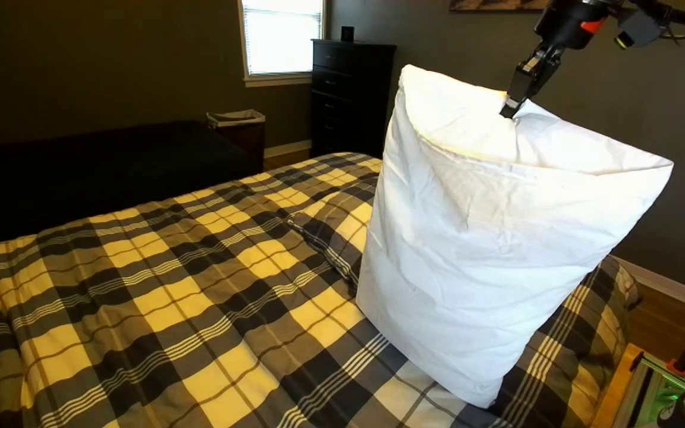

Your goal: Move the pillow

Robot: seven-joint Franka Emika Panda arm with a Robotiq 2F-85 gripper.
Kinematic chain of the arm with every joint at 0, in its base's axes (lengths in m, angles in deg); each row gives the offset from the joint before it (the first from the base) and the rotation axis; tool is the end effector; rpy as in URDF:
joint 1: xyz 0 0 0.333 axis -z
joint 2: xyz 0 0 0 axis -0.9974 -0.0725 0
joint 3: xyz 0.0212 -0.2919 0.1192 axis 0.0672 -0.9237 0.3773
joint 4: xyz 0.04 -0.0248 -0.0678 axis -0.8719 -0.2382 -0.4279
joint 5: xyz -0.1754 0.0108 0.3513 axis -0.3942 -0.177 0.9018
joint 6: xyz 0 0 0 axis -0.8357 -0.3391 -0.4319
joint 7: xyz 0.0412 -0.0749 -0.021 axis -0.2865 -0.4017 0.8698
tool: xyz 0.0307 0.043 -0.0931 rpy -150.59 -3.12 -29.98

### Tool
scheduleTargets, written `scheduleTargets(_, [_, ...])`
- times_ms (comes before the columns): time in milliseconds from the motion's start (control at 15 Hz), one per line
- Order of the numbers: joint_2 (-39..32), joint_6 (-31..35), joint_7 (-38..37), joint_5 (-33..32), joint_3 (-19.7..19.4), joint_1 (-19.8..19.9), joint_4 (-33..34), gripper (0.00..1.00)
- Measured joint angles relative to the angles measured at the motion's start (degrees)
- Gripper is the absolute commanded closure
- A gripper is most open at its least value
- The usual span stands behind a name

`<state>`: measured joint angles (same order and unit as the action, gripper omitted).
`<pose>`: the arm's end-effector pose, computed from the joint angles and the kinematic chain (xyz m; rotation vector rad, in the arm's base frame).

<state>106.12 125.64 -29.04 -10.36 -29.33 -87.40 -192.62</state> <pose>0.3741 -0.0099 0.6217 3.0278 0.1865 0.4851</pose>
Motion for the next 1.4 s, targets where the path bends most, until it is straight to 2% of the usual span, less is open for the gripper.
scheduleTargets(200, [-0.5, 3.1, 1.4, -3.2, -1.0, 1.8, -1.1, 0.97])
scheduleTargets(267, [-0.8, 4.5, 1.9, -3.9, -1.4, 2.2, -1.6, 0.90])
scheduleTargets(333, [-1.2, 5.7, 2.2, -4.5, -1.8, 2.6, -2.0, 0.64])
scheduleTargets(400, [-1.6, 7.1, 2.3, -5.3, -2.1, 3.1, -2.3, 0.62])
scheduleTargets(533, [-2.5, 10.8, 2.3, -7.4, -2.8, 4.6, -3.0, 0.50])
scheduleTargets(933, [-4.8, 19.4, 2.3, -13.2, -4.8, 10.6, -2.6, 0.04])
scheduleTargets(1133, [-4.8, 18.6, 1.8, -13.6, -4.6, 11.7, -1.0, 0.00])
scheduleTargets(1400, [-4.1, 6.0, -4.8, -13.6, -1.3, 12.0, 4.7, 0.00])
